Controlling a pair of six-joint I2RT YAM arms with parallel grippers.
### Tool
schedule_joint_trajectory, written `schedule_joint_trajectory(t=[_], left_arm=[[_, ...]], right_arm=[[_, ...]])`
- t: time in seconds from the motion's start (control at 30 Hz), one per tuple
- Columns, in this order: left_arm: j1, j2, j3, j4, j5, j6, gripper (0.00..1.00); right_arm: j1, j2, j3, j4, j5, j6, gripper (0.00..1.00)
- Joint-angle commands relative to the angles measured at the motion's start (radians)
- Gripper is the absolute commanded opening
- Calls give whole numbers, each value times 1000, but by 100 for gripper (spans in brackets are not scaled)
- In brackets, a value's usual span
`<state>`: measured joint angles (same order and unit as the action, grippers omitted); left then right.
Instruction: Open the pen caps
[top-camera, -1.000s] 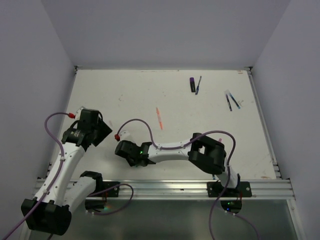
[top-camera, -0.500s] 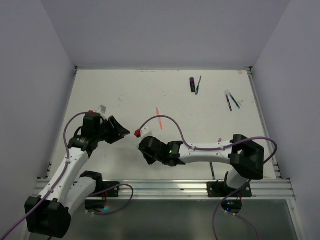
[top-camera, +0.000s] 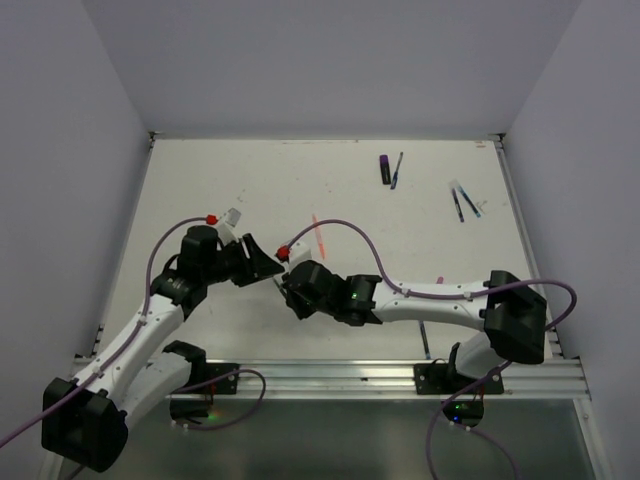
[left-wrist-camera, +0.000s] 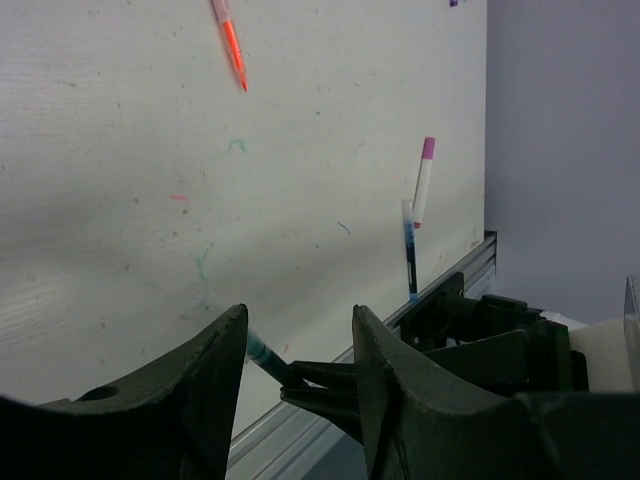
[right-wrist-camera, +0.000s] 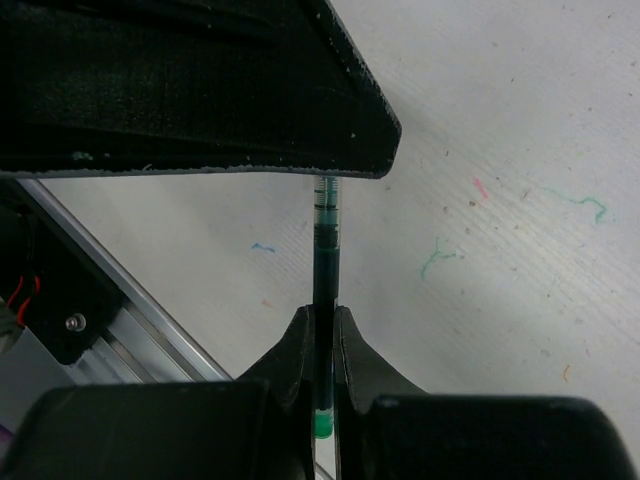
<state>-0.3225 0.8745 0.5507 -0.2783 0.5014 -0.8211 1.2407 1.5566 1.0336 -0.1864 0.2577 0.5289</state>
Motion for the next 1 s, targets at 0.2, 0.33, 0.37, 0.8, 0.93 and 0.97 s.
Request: schedule_joint_trajectory(t=[0.2, 0.33, 0.37, 0.8, 0.93, 0.97], left_arm=[[-10, -66, 46, -68, -122, 22, 50], [-10, -80, 52, -79, -146, 23, 50], [-10, -74, 49, -81, -133, 26, 50], [-10, -43, 8, -10, -67, 10, 43], [-10, -31, 3, -1, -58, 5, 37], [-10, -29, 0, 2, -54, 2, 36]], right_arm=[[-7, -73, 11, -50, 48, 5, 0], [-7, -99, -4, -45, 48, 10, 0], [-7, -108, -1, -50, 45, 10, 0], [-7, -101, 45, -19, -20, 20, 0], [-7, -98, 43, -5, -25, 23, 0], [-7, -95, 45, -2, -25, 25, 0]])
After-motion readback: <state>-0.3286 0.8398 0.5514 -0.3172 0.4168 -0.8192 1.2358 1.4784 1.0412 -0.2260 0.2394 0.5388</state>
